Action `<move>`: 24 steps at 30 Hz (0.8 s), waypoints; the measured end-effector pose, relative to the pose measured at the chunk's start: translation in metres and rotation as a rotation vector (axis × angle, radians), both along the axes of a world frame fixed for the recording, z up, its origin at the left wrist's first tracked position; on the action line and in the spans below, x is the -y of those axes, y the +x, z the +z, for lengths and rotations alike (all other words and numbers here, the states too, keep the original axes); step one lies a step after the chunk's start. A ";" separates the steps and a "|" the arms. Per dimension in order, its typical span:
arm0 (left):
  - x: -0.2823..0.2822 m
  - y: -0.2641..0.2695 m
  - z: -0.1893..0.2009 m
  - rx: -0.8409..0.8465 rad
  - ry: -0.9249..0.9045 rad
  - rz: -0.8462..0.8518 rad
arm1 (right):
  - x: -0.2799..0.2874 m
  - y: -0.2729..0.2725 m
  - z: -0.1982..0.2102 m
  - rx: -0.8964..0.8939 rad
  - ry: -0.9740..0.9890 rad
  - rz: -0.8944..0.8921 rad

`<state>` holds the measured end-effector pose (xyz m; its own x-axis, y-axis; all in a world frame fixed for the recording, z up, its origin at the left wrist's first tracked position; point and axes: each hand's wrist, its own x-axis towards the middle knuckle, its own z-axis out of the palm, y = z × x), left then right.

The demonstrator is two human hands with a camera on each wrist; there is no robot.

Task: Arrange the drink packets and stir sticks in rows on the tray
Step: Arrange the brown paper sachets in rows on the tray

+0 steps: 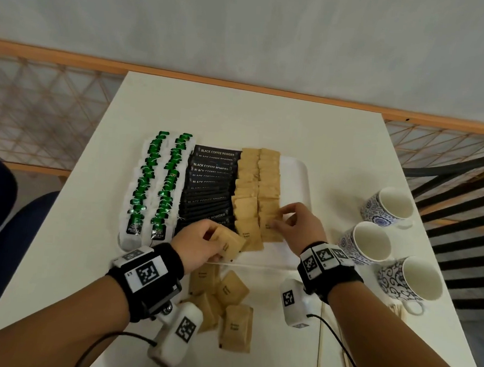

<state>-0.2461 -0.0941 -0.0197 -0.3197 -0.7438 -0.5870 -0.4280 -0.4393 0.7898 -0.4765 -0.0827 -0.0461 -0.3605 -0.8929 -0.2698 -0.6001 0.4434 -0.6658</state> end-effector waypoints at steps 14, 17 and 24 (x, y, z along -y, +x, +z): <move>-0.006 -0.005 0.002 -0.139 -0.018 0.109 | -0.028 0.033 0.027 0.157 0.005 0.240; -0.014 -0.006 0.003 -0.093 -0.077 0.082 | -0.036 0.042 0.020 0.224 0.114 0.279; -0.039 0.028 0.006 0.435 -0.398 -0.508 | -0.035 0.034 0.012 0.291 0.092 0.069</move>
<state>-0.2184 -0.0552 -0.0136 -0.4796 -0.7490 -0.4572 -0.8085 0.1747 0.5620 -0.4420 -0.0475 -0.0336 -0.1961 -0.8794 -0.4338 -0.4207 0.4750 -0.7729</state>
